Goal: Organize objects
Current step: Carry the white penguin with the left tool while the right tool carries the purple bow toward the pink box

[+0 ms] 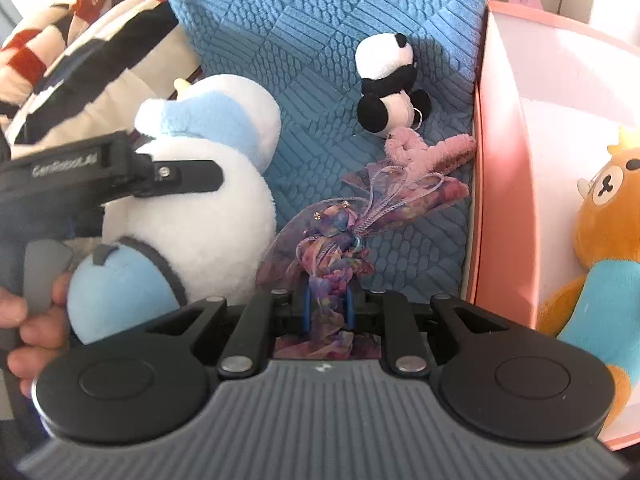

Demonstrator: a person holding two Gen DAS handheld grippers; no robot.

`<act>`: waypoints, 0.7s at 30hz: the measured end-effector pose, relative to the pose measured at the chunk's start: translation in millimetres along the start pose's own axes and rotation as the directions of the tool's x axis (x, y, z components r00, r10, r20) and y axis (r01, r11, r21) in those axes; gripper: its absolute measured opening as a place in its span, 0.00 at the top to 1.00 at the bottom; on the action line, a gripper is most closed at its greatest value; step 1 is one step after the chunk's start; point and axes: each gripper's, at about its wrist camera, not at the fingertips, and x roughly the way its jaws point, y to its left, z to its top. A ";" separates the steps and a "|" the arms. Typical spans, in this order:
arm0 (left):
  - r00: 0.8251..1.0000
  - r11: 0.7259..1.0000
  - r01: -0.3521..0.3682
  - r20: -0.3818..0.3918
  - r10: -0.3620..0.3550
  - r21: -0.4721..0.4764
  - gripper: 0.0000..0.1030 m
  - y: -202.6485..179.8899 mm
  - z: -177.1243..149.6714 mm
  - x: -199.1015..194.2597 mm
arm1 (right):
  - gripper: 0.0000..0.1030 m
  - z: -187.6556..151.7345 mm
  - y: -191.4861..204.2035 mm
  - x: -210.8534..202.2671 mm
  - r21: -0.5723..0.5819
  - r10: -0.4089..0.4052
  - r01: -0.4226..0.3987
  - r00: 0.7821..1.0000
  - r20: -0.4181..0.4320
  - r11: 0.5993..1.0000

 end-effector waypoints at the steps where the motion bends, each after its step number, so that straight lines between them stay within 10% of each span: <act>1: 1.000 1.000 0.005 0.004 -0.005 -0.007 0.10 0.0 0.2 -0.7 | 0.81 3.2 -1.5 1.5 0.010 0.006 -0.006 1.000 -0.001 1.000; 21: 0.996 0.998 -0.006 0.084 0.001 0.065 0.10 -42.2 -24.4 -38.3 | 0.81 9.0 -11.9 -48.9 0.046 0.106 -0.107 0.994 0.010 0.993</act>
